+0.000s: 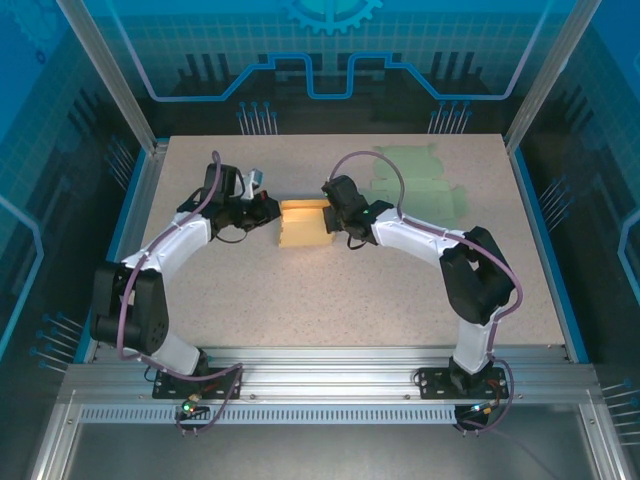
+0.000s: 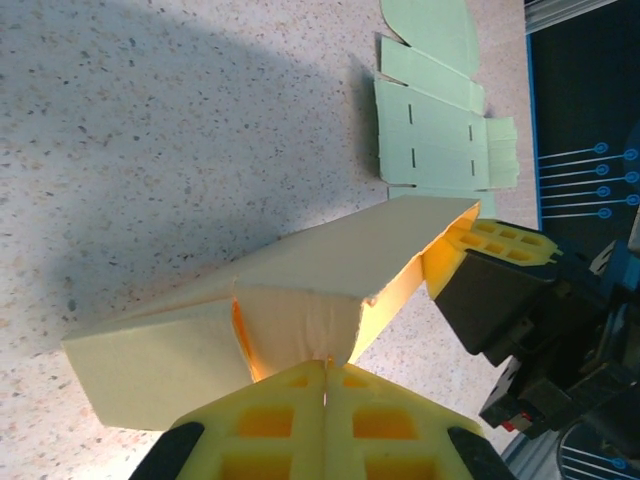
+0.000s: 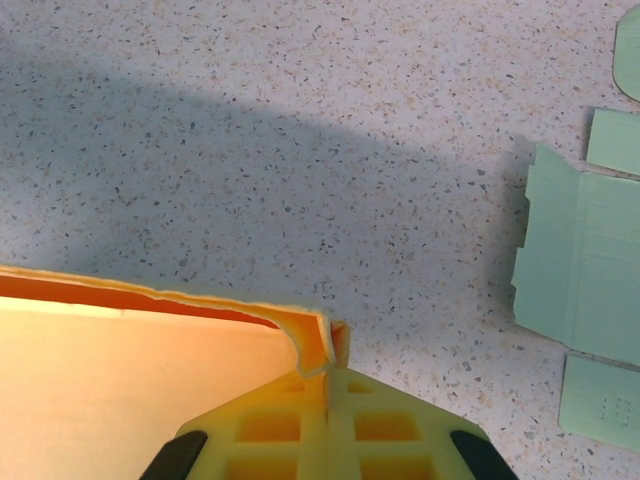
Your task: Fold the paper box
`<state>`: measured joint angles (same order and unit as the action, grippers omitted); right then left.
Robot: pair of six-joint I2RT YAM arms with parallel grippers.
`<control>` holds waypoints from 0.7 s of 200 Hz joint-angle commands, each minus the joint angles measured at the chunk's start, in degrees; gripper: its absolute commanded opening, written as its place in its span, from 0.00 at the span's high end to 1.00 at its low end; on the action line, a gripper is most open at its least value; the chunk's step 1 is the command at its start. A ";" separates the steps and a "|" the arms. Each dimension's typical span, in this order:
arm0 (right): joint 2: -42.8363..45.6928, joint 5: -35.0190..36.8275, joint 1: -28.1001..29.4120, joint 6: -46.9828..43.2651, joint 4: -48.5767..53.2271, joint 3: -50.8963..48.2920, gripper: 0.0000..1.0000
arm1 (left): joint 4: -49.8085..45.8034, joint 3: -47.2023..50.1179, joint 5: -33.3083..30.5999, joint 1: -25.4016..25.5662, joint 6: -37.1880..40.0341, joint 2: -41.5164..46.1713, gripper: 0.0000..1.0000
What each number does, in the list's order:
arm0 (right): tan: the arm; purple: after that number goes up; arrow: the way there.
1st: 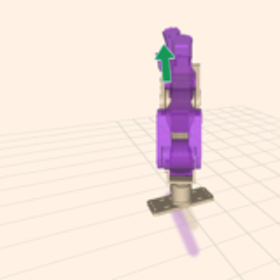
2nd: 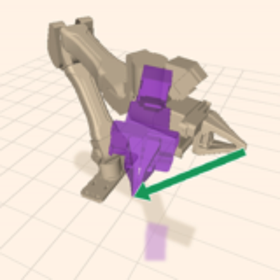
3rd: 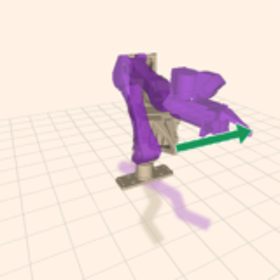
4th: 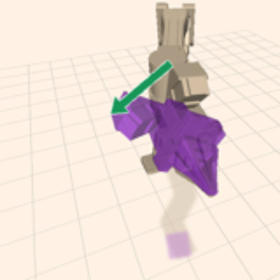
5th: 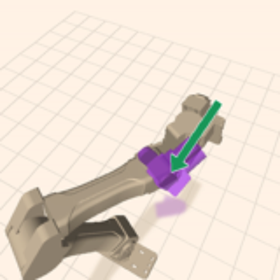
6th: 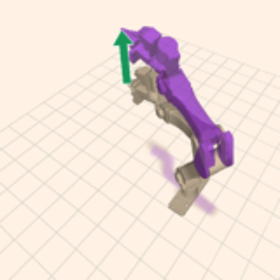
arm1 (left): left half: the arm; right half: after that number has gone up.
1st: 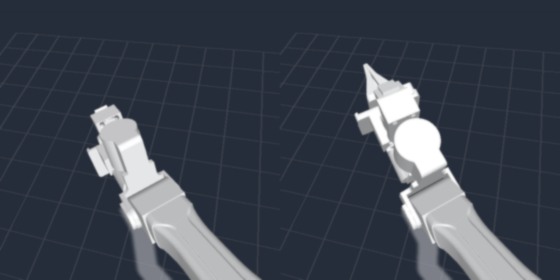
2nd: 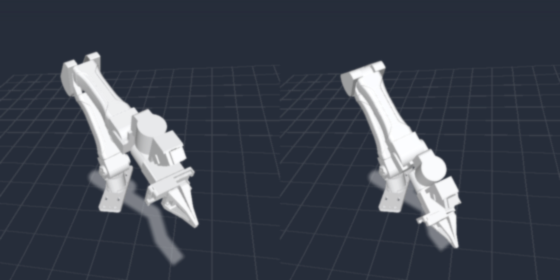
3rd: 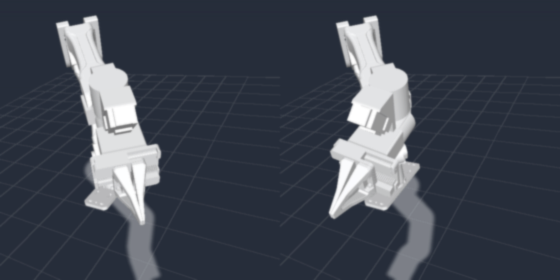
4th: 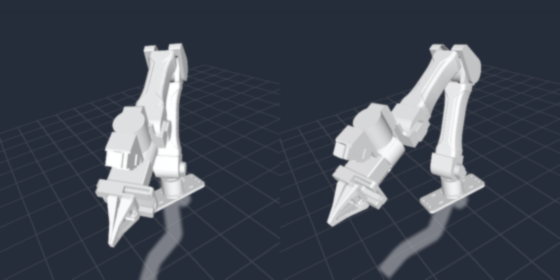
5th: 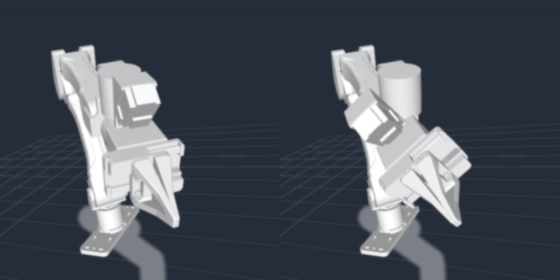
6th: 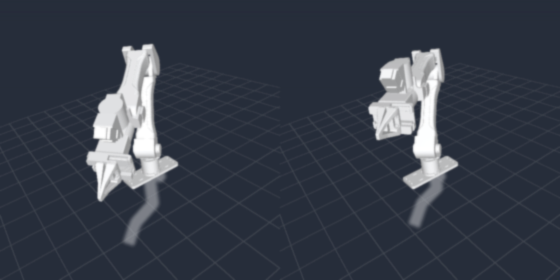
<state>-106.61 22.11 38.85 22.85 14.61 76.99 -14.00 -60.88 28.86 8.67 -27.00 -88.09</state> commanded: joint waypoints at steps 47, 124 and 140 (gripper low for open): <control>-3.61 -1.89 2.14 -0.63 8.33 -0.38 0.98 | -7.19 5.27 -9.41 -0.16 5.55 1.89 0.98; -3.25 -1.67 2.76 0.32 7.83 -1.67 0.98 | -0.24 9.07 -7.17 1.44 2.70 1.66 0.81; -3.35 -1.72 2.85 0.32 7.98 -1.57 0.98 | -0.71 9.02 -7.43 1.53 2.48 3.63 0.63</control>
<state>-106.96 22.22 40.62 22.87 14.96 77.69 -14.24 -53.17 21.50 9.45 -24.23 -86.61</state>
